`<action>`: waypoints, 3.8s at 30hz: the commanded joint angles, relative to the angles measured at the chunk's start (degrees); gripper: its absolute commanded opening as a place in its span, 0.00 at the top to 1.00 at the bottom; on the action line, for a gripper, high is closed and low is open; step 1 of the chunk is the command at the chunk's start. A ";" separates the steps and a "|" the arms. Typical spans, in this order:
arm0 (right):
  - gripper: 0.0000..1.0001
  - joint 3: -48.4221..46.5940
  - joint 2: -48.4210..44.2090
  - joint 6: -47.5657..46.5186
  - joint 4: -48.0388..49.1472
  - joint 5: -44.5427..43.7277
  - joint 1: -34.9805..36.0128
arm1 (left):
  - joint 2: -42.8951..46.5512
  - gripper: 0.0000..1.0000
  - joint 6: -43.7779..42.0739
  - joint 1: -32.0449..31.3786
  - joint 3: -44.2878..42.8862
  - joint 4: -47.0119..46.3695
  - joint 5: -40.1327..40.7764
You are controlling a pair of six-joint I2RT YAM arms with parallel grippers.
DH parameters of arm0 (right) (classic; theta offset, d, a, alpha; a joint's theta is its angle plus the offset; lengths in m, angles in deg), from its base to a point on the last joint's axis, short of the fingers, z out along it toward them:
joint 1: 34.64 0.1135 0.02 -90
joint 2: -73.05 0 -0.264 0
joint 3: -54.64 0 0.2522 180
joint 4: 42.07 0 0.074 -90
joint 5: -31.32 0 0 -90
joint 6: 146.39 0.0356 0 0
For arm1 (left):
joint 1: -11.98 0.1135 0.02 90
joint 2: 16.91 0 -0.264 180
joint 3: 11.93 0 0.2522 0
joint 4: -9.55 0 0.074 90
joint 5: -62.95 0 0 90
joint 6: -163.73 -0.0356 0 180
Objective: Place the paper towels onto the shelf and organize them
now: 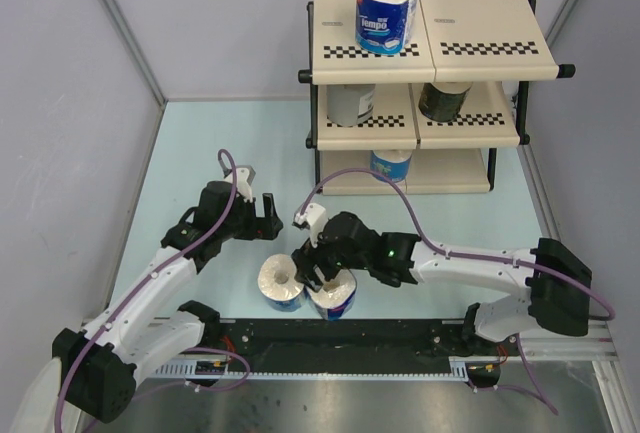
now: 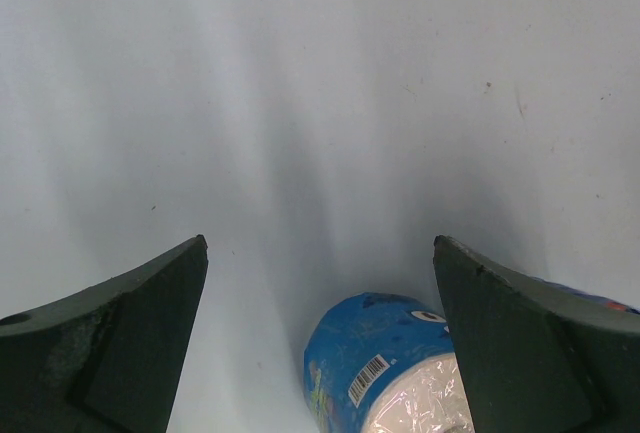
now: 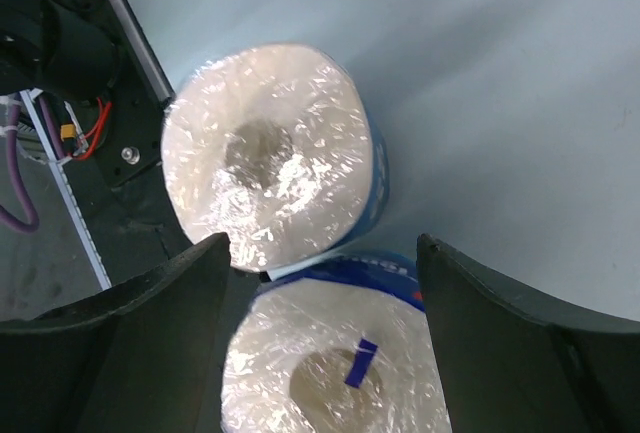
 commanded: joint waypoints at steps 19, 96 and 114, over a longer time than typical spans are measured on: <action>0.21 -6.64 9.09 0.39 5.99 -6.46 2.00 | 0.22 0.00 -0.72 -0.42 -1.68 -0.56 -0.49; 0.90 12.95 -19.66 23.76 5.10 -25.00 -58.82 | 2.59 0.00 1.47 -0.77 -1.33 1.99 4.17; 0.88 14.89 -3.67 24.82 35.16 -25.63 -60.14 | 2.15 0.00 1.47 -1.47 -1.15 1.82 4.17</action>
